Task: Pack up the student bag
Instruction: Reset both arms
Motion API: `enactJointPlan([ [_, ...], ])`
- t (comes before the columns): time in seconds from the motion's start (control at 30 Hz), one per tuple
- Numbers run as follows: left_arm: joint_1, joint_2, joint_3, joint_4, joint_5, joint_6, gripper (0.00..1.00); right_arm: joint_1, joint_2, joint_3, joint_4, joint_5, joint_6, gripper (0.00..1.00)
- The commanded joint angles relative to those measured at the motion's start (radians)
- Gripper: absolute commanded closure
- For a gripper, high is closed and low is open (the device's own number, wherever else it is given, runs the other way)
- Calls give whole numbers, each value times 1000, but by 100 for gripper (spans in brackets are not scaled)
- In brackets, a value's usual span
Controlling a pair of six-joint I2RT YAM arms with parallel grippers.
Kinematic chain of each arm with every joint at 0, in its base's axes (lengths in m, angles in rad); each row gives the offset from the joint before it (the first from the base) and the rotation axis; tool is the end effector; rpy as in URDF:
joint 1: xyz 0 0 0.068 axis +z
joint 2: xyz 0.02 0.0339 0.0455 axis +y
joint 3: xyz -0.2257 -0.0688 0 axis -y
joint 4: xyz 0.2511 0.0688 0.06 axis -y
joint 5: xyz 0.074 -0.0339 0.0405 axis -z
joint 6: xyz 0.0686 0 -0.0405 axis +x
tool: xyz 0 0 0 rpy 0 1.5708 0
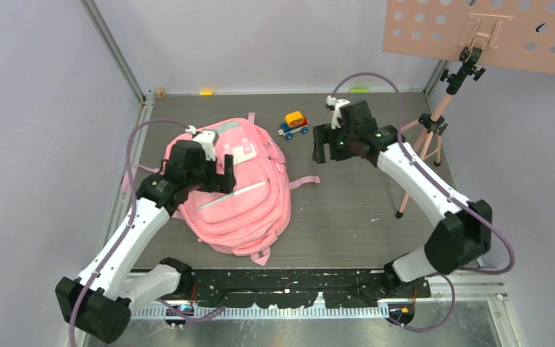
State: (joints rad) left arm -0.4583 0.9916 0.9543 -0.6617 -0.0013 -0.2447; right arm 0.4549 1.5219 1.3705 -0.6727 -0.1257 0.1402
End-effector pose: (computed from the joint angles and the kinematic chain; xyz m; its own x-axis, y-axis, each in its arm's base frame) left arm 0.2321 -0.1144 0.2612 -0.6668 0.0588 -0.7429 0.2886 0.9395 -0.1846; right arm 0.3221 0.1671 0.2561 -0.7244 -0.2000 -0.6597 -0.4152 0.8905 0.1860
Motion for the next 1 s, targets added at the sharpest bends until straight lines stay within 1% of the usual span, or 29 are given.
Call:
enactJointPlan([
  [0.0,214,2,54,-36,76,-53,0,-86,-194,-127,118,195,104,12],
  [0.07,298,-17,46,-10,61,-76,0,-122,-271,-179,154,247,125,11],
  [0.13,333,-51,40,23,-36,-84,0,-146,-354,-225,203,300,130,11],
  [0.17,334,-75,42,35,-75,-78,0,-151,-381,-256,222,340,126,11],
  [0.23,334,-125,48,59,-128,-59,0,-155,-493,-301,283,402,102,11],
  [0.3,335,-179,49,90,-163,-31,0,-156,-573,-351,387,448,71,10],
  [0.43,335,-302,-4,158,-219,-3,0,-156,-720,-477,559,502,11,10],
  [0.53,336,-375,-40,182,-231,22,0,-156,-808,-566,654,531,-15,10],
  [0.67,335,-413,-58,198,-220,31,0,-156,-848,-604,666,537,-19,10],
  [0.97,335,-424,-61,192,-228,39,0,-156,-831,-587,658,541,-21,10],
])
